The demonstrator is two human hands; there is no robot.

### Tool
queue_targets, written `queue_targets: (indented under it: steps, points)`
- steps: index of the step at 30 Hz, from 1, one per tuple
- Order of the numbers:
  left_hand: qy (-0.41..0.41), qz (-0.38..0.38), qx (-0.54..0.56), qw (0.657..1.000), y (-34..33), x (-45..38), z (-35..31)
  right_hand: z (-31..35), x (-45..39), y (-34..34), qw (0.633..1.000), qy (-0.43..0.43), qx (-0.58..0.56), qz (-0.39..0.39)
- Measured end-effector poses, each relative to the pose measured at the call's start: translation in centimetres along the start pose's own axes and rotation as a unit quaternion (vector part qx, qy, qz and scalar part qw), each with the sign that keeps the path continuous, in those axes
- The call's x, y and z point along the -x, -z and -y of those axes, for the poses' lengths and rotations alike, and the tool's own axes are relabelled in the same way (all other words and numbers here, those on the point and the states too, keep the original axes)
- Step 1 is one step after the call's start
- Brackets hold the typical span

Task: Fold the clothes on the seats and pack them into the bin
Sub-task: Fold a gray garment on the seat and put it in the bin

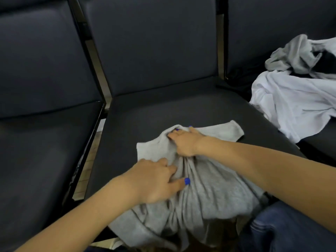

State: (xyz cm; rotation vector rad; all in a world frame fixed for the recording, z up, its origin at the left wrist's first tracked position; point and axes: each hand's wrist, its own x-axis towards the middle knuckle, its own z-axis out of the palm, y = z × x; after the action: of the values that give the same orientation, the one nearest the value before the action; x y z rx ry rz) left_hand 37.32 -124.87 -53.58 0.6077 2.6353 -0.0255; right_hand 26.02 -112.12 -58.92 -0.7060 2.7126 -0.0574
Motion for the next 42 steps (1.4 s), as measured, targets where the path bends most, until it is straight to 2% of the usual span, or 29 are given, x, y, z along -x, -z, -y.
queue_targets:
  steps: [4, 6, 7, 10, 11, 13, 15, 17, 20, 23, 25, 28, 32, 34, 37, 39, 42]
  points:
    - [-0.067, 0.022, 0.198, 0.978, 0.3, 1.2, 1.4, 3.6, 0.8, -0.6, 0.989, 0.147, -0.027, -0.003]
    - [-0.052, 0.012, 0.297, 0.953, 0.0, 1.8, 2.9, 4.6, 2.1, -0.4, 0.976, 0.197, -0.090, -0.014]
    - [-0.041, -0.021, 0.305, 0.951, -0.4, 1.9, 3.9, 4.7, 3.0, -0.1, 0.971, 0.205, -0.121, -0.034]
    - [-0.031, -0.191, 0.179, 0.965, -1.7, 1.3, 6.6, 3.5, 6.0, 0.8, 0.970, 0.138, -0.146, -0.136]
    - [-0.039, -0.223, 0.165, 0.960, -2.0, 1.1, 6.9, 2.9, 7.1, 1.0, 0.972, 0.107, -0.130, -0.162]
    - [-0.061, -0.239, 0.135, 0.960, -2.3, 0.3, 6.5, 1.6, 9.1, 0.9, 0.981, 0.054, -0.071, -0.175]
    - [-0.072, -0.210, 0.113, 0.969, -2.8, -0.8, 5.6, 0.3, 10.6, 0.5, 0.987, 0.004, 0.004, -0.159]
    - [-0.060, -0.144, 0.121, 0.980, -3.6, -2.2, 4.5, -0.8, 11.7, -0.1, 0.990, -0.052, 0.037, -0.124]
    - [-0.037, -0.066, 0.147, 0.986, -4.1, -3.9, 3.2, -1.8, 12.8, -0.8, 0.994, -0.091, 0.032, -0.050]
    - [0.002, -0.047, 0.111, 0.993, -3.7, -4.7, 2.6, -2.1, 13.0, -1.0, 0.995, -0.092, 0.010, -0.037]
    - [0.005, -0.049, 0.092, 0.995, -3.3, -4.8, 2.3, -2.3, 12.9, -0.8, 0.993, -0.102, -0.020, -0.057]
    - [0.024, -0.050, 0.126, 0.990, -3.1, -4.5, 2.5, -3.0, 12.1, 0.0, 0.976, -0.162, -0.125, -0.069]
    - [0.056, -0.098, 0.188, 0.976, -2.7, -4.0, 3.1, -4.2, 10.0, 1.2, 0.913, -0.226, -0.339, 0.011]
    - [0.052, -0.127, 0.251, 0.958, -2.7, -4.0, 3.5, -4.5, 9.6, 1.9, 0.863, -0.234, -0.446, 0.033]
    - [0.057, -0.159, 0.405, 0.899, -2.3, -4.0, 3.5, -4.0, 9.5, 2.5, 0.783, -0.175, -0.596, 0.018]
    - [0.062, -0.147, 0.497, 0.853, -1.6, -4.1, 3.3, -2.4, 9.5, 2.7, 0.784, -0.084, -0.614, -0.011]
    - [0.054, -0.106, 0.610, 0.783, -0.3, -4.3, 3.1, 0.9, 9.0, 2.5, 0.820, 0.031, -0.569, -0.041]
